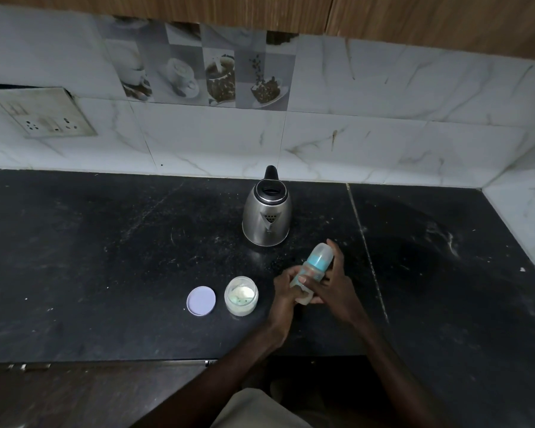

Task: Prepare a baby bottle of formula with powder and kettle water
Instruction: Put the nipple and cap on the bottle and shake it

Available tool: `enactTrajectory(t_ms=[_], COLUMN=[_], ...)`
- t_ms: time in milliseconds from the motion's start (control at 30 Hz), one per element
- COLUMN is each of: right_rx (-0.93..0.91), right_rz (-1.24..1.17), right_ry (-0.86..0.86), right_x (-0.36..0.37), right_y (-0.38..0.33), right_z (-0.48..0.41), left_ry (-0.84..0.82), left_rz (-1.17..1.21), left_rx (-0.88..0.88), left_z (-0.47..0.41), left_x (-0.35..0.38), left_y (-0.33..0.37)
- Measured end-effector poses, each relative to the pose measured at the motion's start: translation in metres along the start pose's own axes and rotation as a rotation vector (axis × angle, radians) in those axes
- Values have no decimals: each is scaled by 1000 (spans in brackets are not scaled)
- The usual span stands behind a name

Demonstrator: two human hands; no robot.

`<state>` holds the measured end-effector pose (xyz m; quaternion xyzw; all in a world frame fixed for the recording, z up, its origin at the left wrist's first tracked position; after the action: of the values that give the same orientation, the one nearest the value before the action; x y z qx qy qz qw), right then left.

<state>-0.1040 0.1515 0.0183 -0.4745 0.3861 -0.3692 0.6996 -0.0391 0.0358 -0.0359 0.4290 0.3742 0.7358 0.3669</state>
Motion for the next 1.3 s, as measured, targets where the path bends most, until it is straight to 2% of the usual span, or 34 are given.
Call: enactTrajectory(t_ms=[100, 233, 367, 533, 700, 867, 1067, 1167, 1233, 1300], right_rx=[35, 27, -115, -235, -315, -352, -327, -303, -305, -376], right_rz=[-91, -147, 20, 134, 238, 154, 77, 45, 101, 258], right_ry=[16, 97, 111, 60, -33, 57, 111, 107, 39, 12], right_x=[3, 9, 17, 20, 12, -1, 23, 20, 15, 5], right_y=[1, 2, -17, -46, -75, -93, -69, -67, -76, -92], right_z=[2, 8, 13, 15, 11, 13, 30, 31, 28, 22], left_ry=[-6, 105, 219, 166, 122, 101, 106, 114, 83, 72], left_rz=[253, 414, 511, 655, 655, 622, 701, 647, 597, 558], left_rx=[-74, -129, -192, -264, -291, -299, -309, -348, -392, -438], left_z=[4, 3, -3, -8, -8, -6, -6, -4, 1, 6], left_x=[1, -5, -18, -18, -16, -14, -1, 2, 7, 10], left_y=[6, 14, 4, 6, 13, 18, 27, 34, 37, 34])
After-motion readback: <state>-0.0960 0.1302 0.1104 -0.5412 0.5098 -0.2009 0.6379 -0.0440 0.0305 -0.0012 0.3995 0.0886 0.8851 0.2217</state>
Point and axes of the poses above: each hand's wrist, its own z-axis away from the middle knuckle, its own x-axis out of the palm, y = z × x, the point moved 7 cm from there along -z, towards the middle knuckle, and after that the axes turned 7 degrees about -z, right-handed, at the moved point
